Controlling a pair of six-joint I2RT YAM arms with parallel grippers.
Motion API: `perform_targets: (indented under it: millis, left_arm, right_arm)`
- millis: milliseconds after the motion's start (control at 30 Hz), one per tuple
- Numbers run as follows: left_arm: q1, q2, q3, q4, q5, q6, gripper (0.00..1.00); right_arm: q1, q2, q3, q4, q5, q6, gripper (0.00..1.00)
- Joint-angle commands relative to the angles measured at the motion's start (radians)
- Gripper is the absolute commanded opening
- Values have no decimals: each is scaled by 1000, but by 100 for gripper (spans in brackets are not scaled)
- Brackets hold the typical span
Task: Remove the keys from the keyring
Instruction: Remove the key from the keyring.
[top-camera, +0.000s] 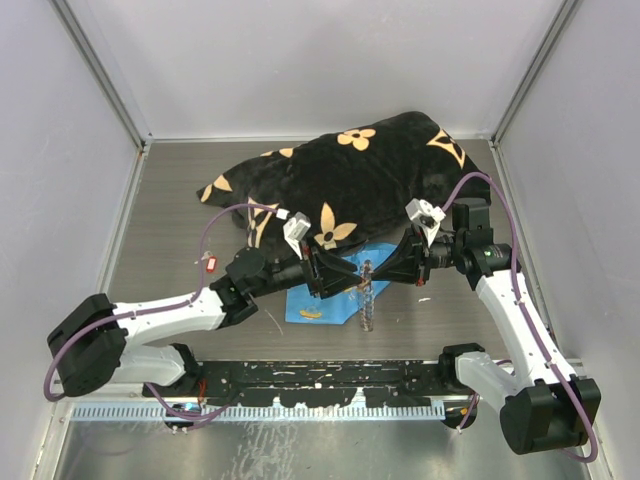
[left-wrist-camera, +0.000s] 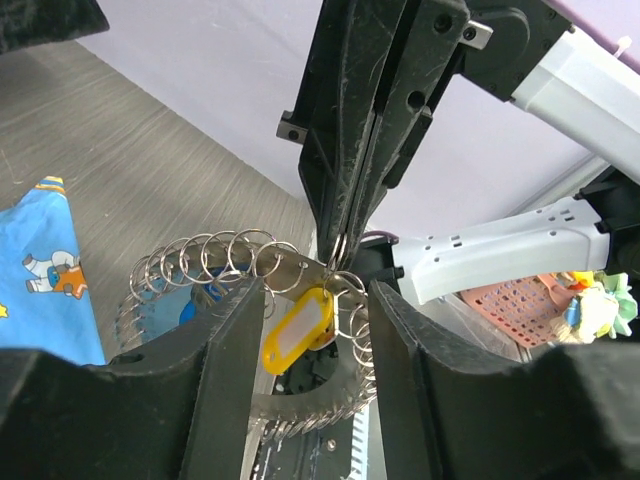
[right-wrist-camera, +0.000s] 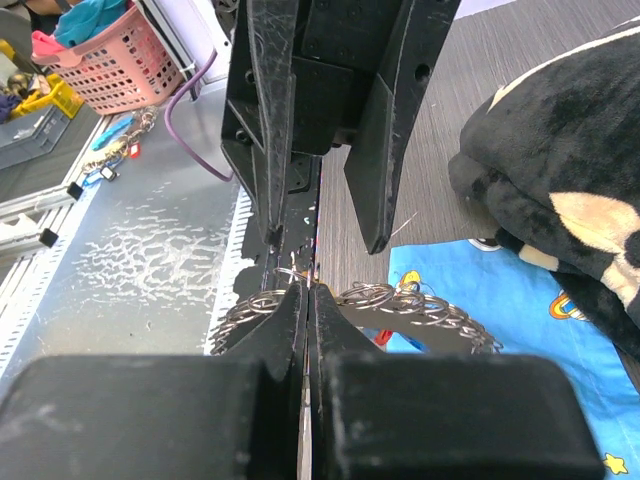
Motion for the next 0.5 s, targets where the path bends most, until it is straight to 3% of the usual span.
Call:
perform_targets:
  millis: [0, 100, 467]
  left_arm:
    - [-3, 19, 58, 114, 37, 14, 45]
    - [-4, 52, 68, 113, 44, 2, 37]
    - [-5, 92, 89, 116, 76, -35, 29]
  right_arm:
    - [-3, -21, 20, -5, -62, -35, 1]
    - [-3, -21, 19, -8, -62, -38, 1]
    - [-4, -16, 18, -11, -67, -44, 1]
